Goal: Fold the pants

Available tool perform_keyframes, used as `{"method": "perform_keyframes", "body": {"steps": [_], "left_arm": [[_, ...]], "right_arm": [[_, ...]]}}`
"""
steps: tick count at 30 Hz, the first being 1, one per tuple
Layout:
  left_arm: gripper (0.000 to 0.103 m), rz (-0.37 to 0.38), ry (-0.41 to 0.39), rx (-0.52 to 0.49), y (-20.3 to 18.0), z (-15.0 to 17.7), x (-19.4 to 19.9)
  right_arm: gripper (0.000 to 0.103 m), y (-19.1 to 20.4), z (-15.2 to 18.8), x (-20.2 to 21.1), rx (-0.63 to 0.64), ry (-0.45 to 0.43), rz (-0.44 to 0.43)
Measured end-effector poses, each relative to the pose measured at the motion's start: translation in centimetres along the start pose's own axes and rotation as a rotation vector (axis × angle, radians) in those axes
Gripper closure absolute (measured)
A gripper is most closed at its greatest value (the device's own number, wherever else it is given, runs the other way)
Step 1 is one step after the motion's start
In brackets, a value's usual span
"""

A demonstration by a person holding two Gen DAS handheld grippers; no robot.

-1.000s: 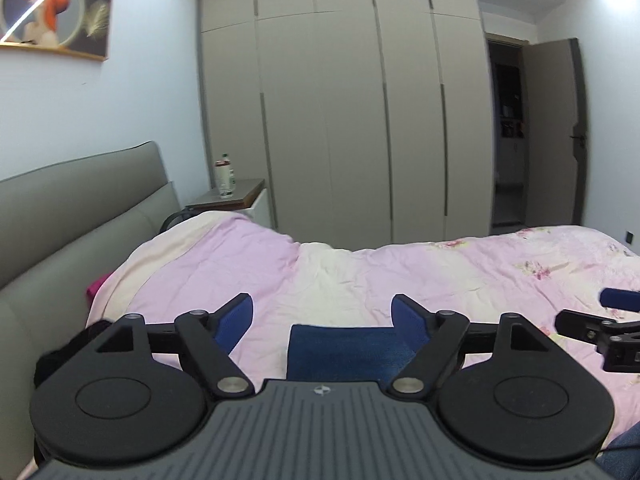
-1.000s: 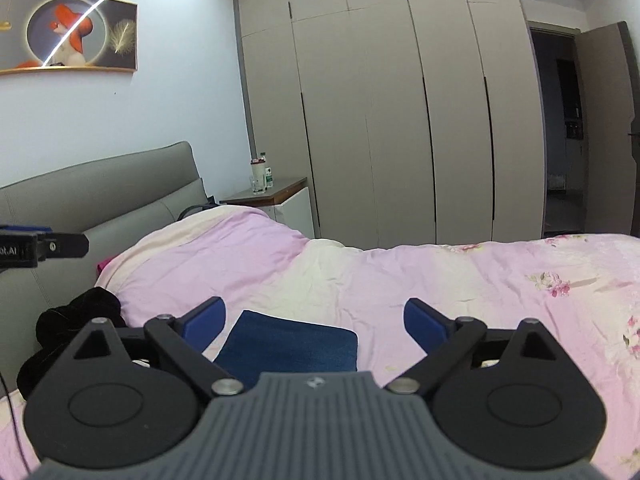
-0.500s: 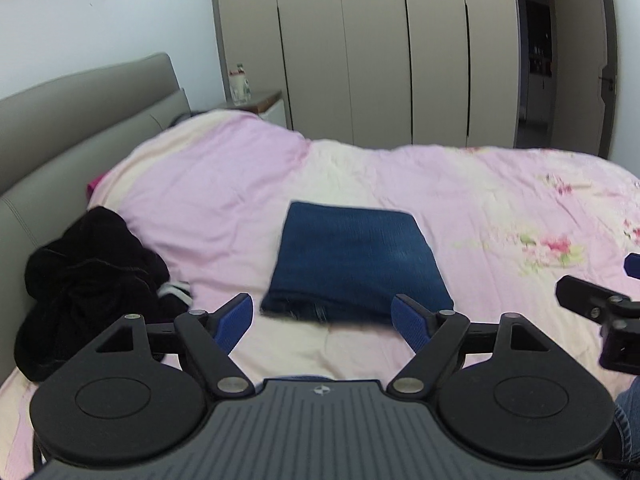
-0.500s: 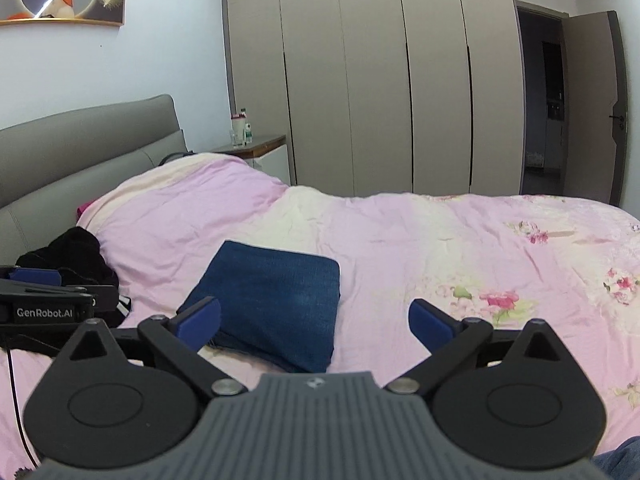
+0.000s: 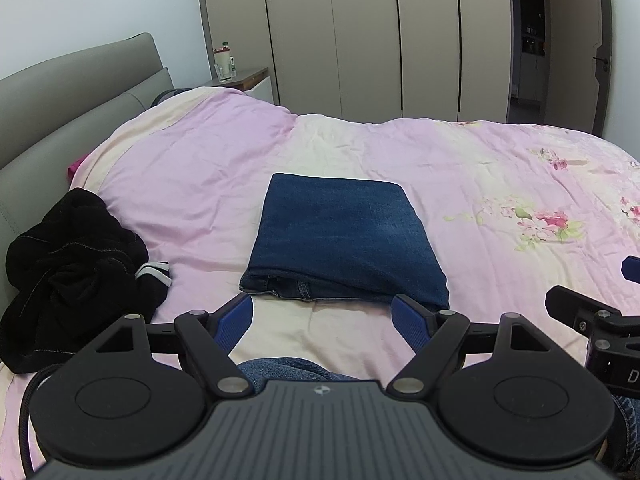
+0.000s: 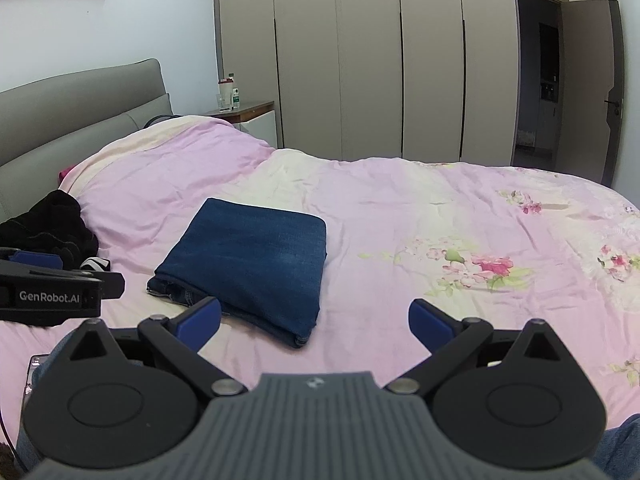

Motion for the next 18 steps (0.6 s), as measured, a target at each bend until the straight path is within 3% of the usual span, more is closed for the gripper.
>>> {"method": "perform_keyframes", "body": {"steps": [18], "left_arm": [[0.01,-0.007,-0.013,-0.008,-0.19,-0.27,0.76]], "right_arm": [[0.007,-0.01,-0.29,1.01,-0.002,-0.027,-0.001]]}}
Point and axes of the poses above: each gripper's, at about its wrist camera, not at the fingertips, and x roughly against the way its jaws point, y to its left, z to its underside, the point moved 6 cm from there along -x, roughly the way its jaws point, and after that the axes turned 11 degrees about -x, right-handed, at the moved point
